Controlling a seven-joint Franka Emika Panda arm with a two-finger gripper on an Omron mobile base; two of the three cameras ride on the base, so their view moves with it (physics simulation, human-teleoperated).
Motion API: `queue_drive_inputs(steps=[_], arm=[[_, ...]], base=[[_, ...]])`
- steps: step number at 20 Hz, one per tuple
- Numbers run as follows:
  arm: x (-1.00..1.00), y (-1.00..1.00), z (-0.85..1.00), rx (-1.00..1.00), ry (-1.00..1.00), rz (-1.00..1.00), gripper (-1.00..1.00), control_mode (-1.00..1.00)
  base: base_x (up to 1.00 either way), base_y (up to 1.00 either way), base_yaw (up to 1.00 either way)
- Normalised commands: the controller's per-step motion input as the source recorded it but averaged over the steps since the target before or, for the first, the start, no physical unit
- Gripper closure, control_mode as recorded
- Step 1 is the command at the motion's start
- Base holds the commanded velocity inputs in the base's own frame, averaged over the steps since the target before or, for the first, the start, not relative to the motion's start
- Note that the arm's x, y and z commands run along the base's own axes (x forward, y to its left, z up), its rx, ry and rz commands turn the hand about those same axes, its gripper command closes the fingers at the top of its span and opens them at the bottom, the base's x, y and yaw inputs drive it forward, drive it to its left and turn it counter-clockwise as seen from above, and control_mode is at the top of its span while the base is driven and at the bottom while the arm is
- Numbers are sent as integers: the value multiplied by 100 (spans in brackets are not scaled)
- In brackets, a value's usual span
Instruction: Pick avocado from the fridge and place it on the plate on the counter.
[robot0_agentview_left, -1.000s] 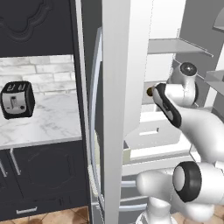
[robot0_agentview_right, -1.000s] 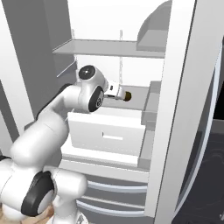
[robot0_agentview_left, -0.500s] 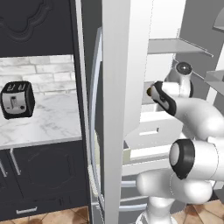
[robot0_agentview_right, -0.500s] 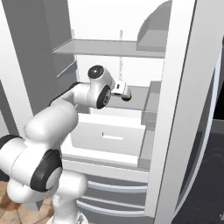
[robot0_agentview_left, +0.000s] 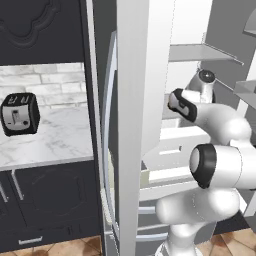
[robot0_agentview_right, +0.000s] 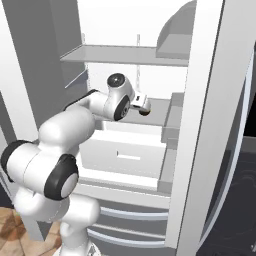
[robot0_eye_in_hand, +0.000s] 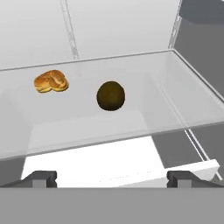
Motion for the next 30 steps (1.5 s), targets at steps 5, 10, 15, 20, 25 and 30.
queue_drive_inputs(steps=[5,10,15,20,25,30], arm=[[25,0,-7,1,4,0,-100,-100],[35,-4,-19,0,0,0,-100,-100],[35,-10,-19,0,0,2,-100,-100],[50,-20,-16,0,6,0,-100,-100],[66,-11,-18,0,12,0,-100,-100],[68,-2,-18,0,11,1,-100,-100]], base=[[0,0,0],[0,0,0],[0,0,0],[0,0,0],[0,0,0],[0,0,0]])
